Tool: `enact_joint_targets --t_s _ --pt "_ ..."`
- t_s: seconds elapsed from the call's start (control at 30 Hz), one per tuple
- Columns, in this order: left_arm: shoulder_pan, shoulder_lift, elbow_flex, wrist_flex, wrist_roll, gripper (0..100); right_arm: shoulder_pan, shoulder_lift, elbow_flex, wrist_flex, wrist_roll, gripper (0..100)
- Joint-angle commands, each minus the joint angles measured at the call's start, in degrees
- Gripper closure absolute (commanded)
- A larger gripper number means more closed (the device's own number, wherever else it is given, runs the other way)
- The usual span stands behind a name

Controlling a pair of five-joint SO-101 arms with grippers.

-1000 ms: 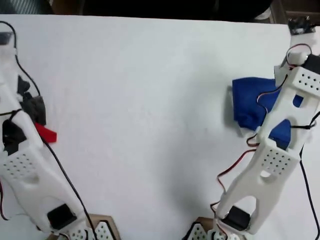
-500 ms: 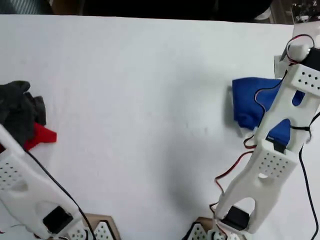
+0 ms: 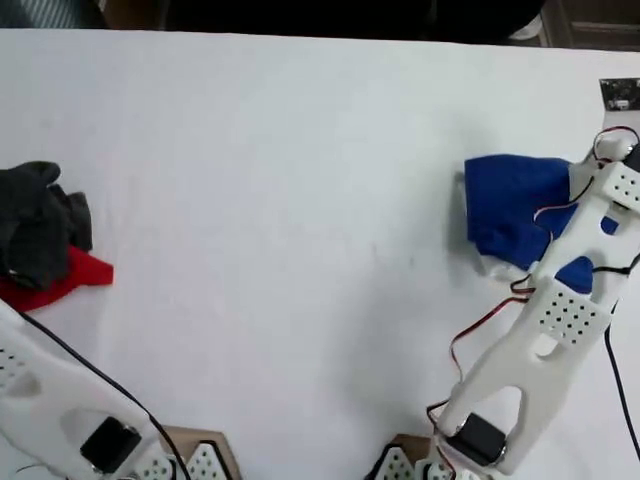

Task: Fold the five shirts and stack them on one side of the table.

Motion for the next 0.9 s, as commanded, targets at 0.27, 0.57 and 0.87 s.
enact_joint_targets --t_s 0.27,0.57,0.87 --pt "-5.4 -1.0 -2.9 -4.4 -0.9 85 2.0 -4.0 -21.1 8.7 -0.1 81.3" --pt "-5.8 4.4 -0.7 -7.4 -0.9 73 -7.4 -16.7 -18.8 19.3 0.1 81.2" --pt "9.8 11.4 -1.4 -4.7 4.2 73 -16.1 -39.9 11.4 19.4 0.1 81.4"
